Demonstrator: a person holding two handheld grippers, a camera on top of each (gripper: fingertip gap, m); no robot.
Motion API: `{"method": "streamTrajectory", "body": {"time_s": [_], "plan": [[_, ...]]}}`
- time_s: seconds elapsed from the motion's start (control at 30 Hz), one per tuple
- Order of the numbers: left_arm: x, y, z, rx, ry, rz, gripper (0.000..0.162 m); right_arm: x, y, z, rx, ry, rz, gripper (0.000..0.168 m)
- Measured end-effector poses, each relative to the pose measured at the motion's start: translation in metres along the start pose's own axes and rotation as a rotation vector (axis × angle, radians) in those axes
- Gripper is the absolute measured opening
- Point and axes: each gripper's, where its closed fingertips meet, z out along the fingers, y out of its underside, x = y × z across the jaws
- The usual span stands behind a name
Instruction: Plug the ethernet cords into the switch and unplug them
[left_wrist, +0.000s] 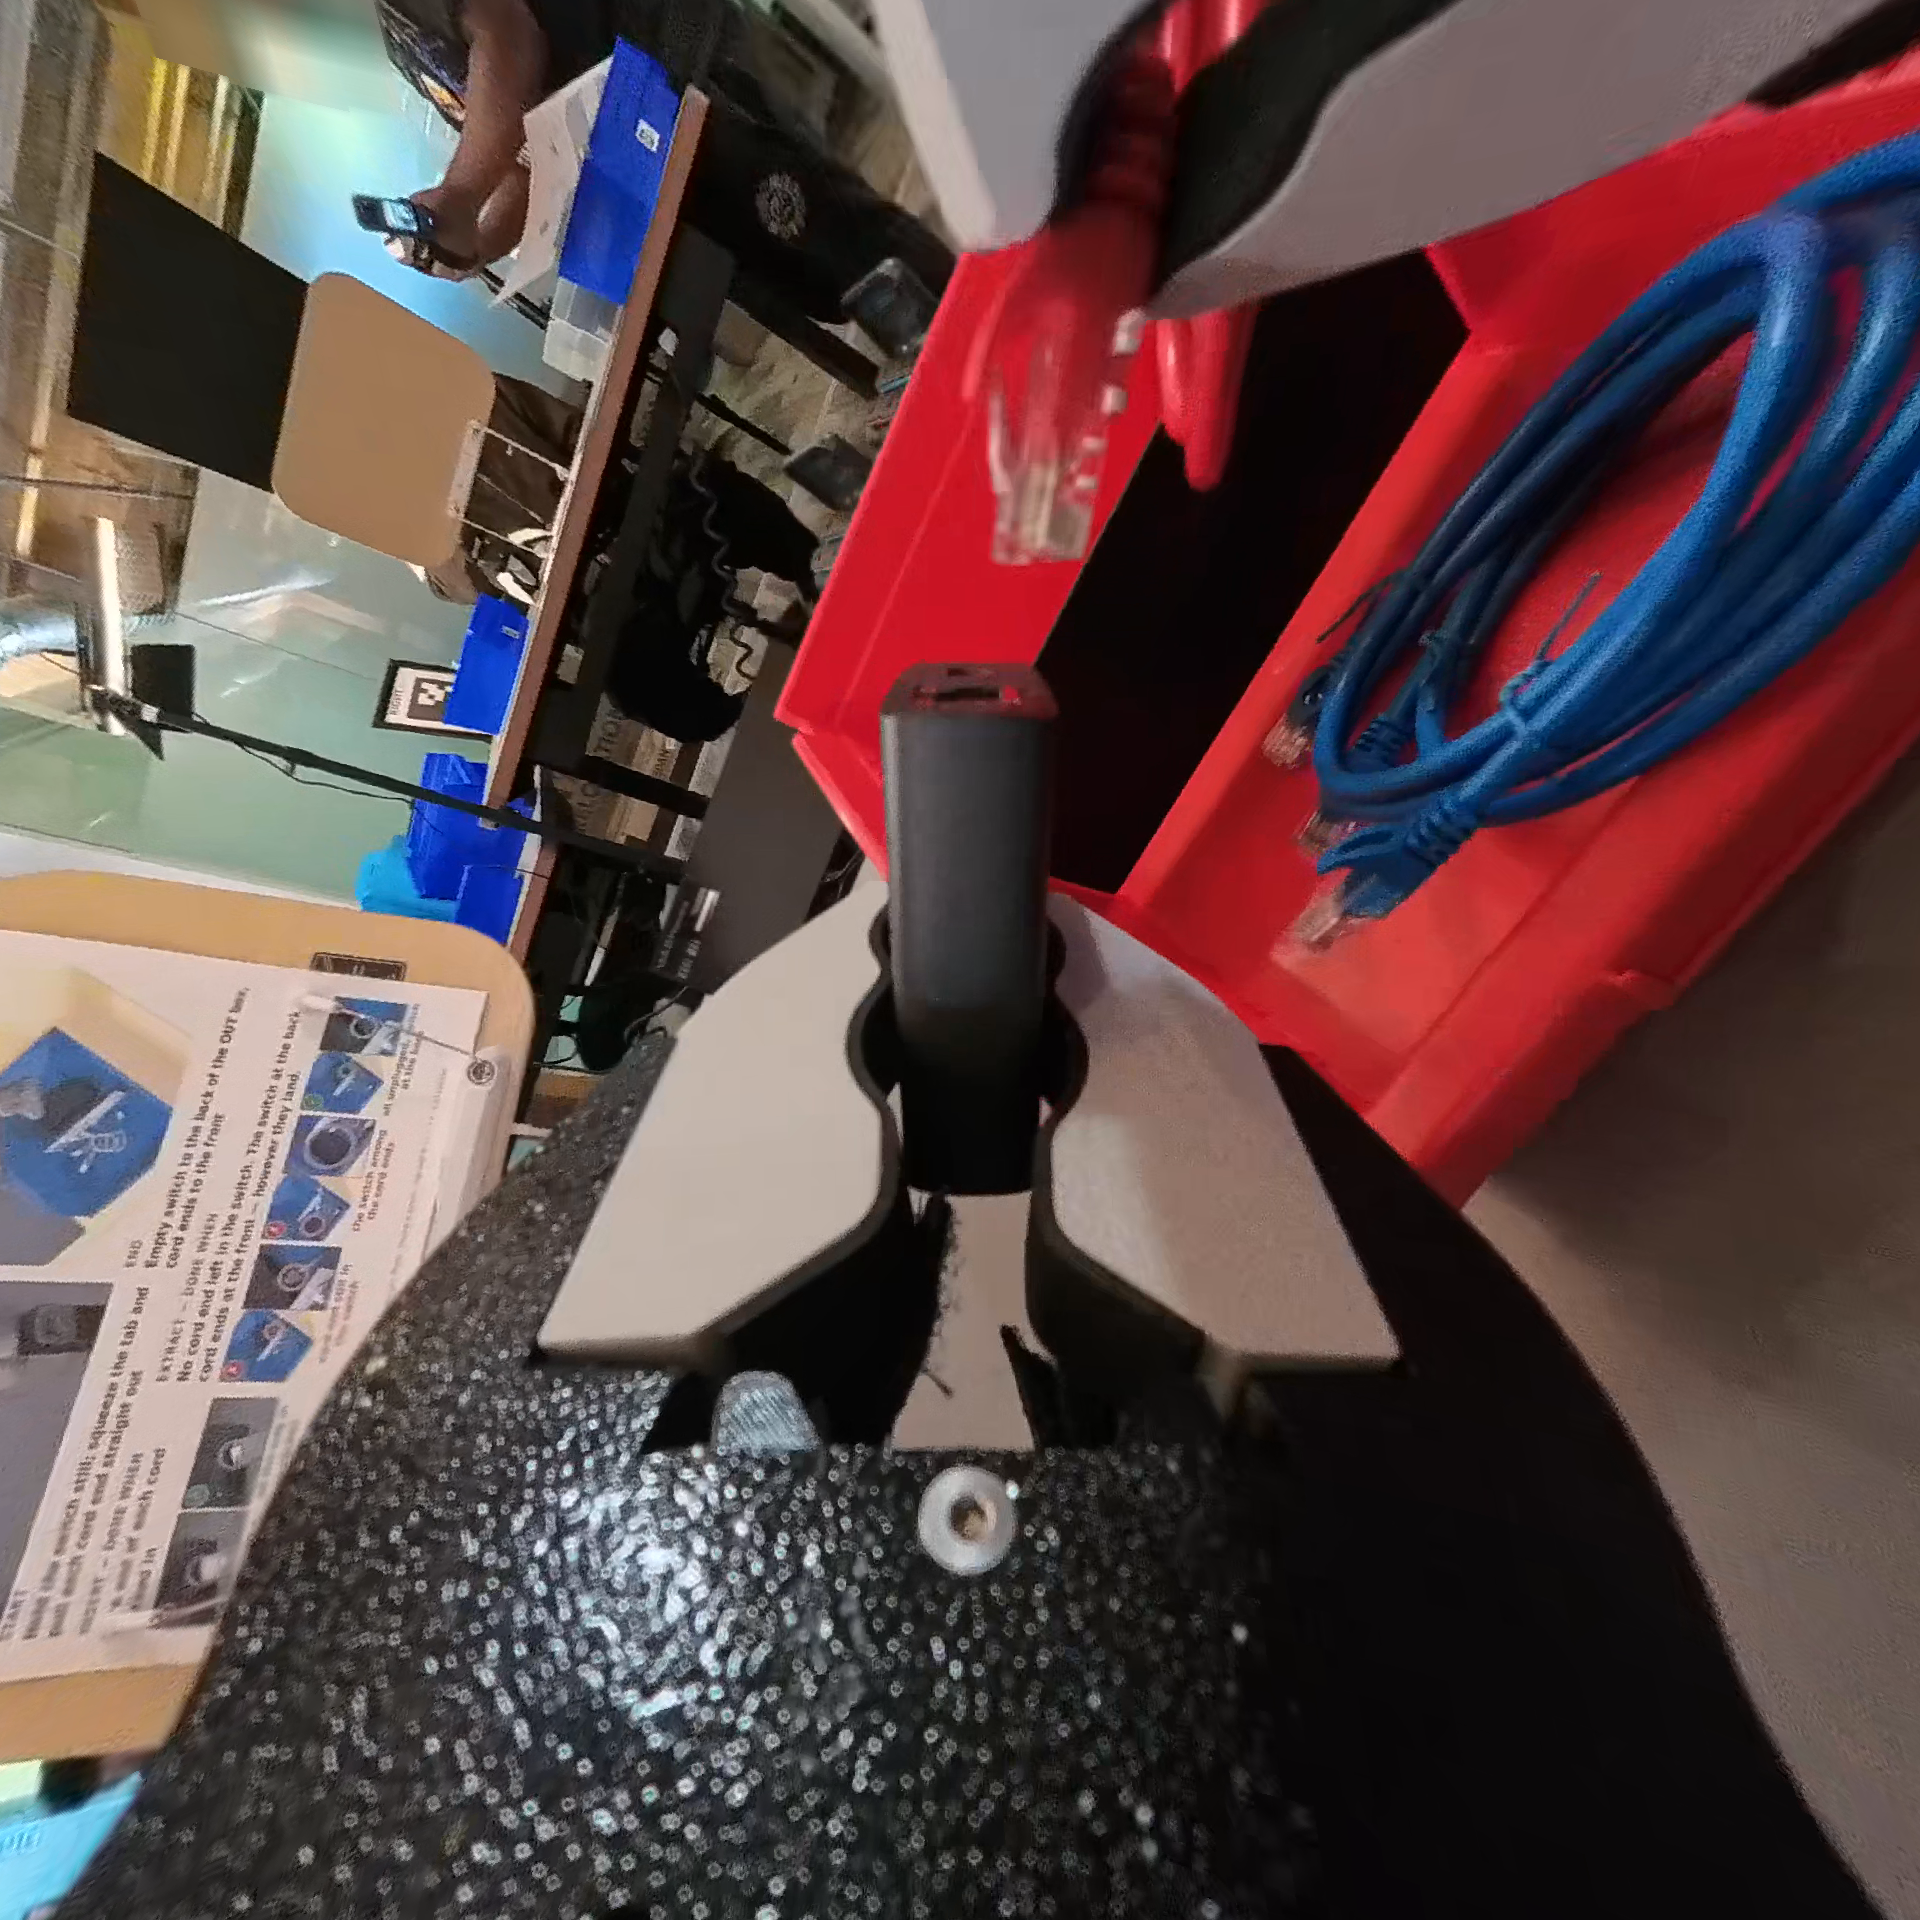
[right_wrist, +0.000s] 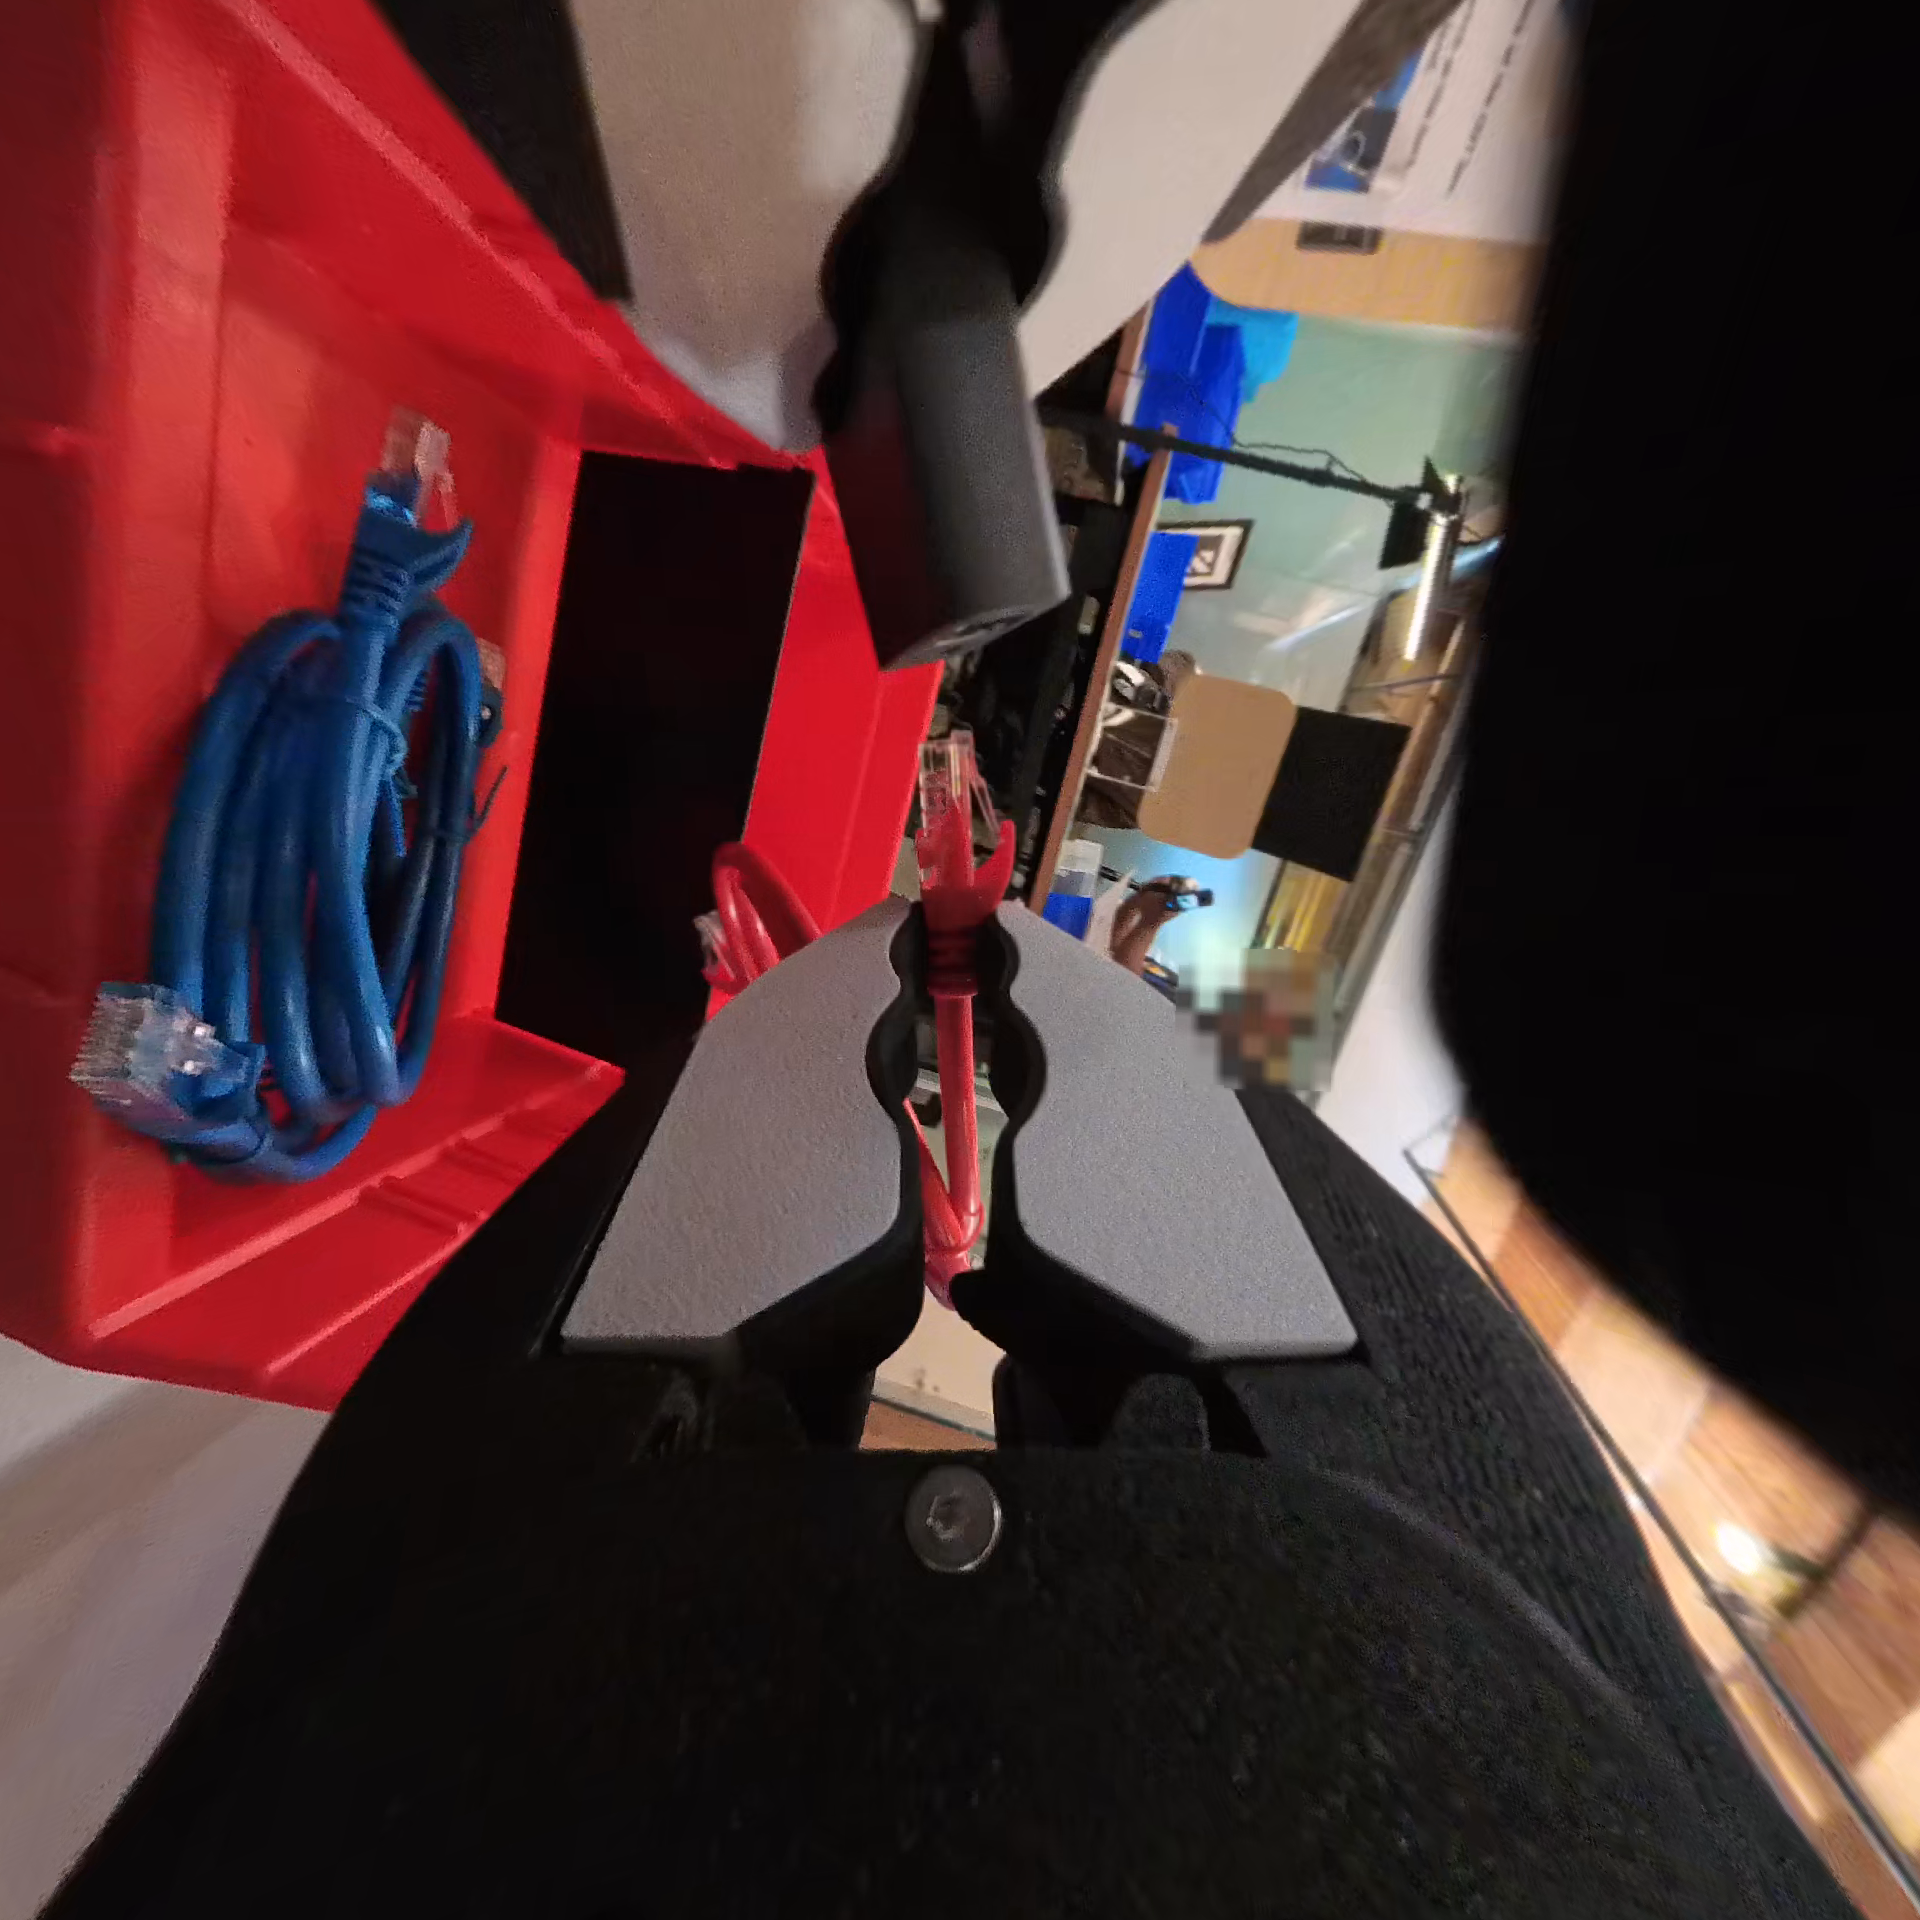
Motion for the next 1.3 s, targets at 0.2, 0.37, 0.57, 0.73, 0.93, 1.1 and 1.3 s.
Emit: {"method": "streamTrajectory", "body": {"time_s": [0.2,0.37,0.57,0.73,0.93,1.1,1.3], "plan": [[-0.025,-0.019,-0.016,0.084,0.091,-0.082,0.021,0.032,0.01,-0.01,0.024,0.156,-0.032,0.008],[-0.041,-0.047,-0.033,0.219,0.24,-0.221,0.021,0.069,0.027,-0.026,0.028,0.319,-0.019,0.007],[-0.083,-0.091,-0.044,0.312,0.181,-0.198,0.022,0.105,0.055,-0.044,-0.014,0.51,-0.031,0.008],[-0.135,-0.12,-0.049,0.395,-0.296,-0.005,0.021,0.12,0.081,-0.05,-0.092,0.513,-0.014,0.007],[-0.154,-0.13,-0.049,0.427,-0.685,0.206,0.021,0.127,0.099,-0.061,-0.099,0.44,0.121,0.008],[-0.138,-0.144,-0.036,0.48,-0.695,0.313,0.021,0.133,0.094,-0.061,-0.097,0.475,0.042,0.008],[-0.131,-0.144,-0.032,0.511,-0.595,0.251,0.021,0.136,0.088,-0.054,-0.12,0.476,-0.041,0.007]]}}
